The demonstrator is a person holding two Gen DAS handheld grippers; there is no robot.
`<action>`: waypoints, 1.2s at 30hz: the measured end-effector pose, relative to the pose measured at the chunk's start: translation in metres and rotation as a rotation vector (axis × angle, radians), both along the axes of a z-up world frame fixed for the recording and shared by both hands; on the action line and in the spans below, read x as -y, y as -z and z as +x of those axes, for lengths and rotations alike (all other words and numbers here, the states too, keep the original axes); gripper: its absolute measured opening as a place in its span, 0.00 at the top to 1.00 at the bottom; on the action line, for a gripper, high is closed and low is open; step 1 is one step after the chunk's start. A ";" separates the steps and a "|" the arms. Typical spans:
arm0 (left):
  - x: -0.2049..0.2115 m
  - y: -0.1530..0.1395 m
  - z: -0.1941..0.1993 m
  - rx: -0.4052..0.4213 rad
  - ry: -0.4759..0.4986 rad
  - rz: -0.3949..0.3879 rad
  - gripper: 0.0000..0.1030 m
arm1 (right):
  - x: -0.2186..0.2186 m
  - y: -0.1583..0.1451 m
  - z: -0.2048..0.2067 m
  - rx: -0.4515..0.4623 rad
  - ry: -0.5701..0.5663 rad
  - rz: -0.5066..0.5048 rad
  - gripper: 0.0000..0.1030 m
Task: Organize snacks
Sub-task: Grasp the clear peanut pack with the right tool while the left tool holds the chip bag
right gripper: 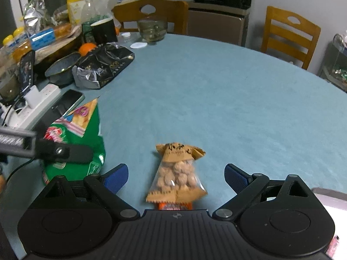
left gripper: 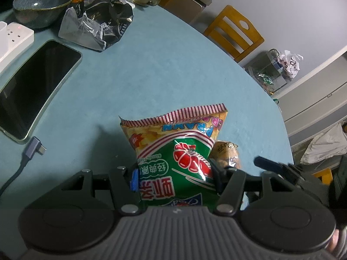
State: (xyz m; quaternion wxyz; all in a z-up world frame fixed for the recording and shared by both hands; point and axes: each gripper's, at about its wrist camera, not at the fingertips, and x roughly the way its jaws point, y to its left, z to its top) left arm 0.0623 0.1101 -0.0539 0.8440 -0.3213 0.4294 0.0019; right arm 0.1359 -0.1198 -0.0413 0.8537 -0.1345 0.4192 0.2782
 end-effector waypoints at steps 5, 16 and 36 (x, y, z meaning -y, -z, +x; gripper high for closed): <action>-0.001 0.000 -0.002 -0.008 0.013 0.007 0.43 | -0.014 0.015 0.014 -0.038 -0.011 -0.029 0.37; 0.003 -0.006 0.002 0.007 0.034 0.022 0.43 | 0.006 0.011 0.020 -0.075 0.055 0.035 0.63; 0.048 -0.029 0.013 0.073 0.119 0.045 0.44 | 0.070 -0.035 -0.007 -0.057 0.168 0.241 0.64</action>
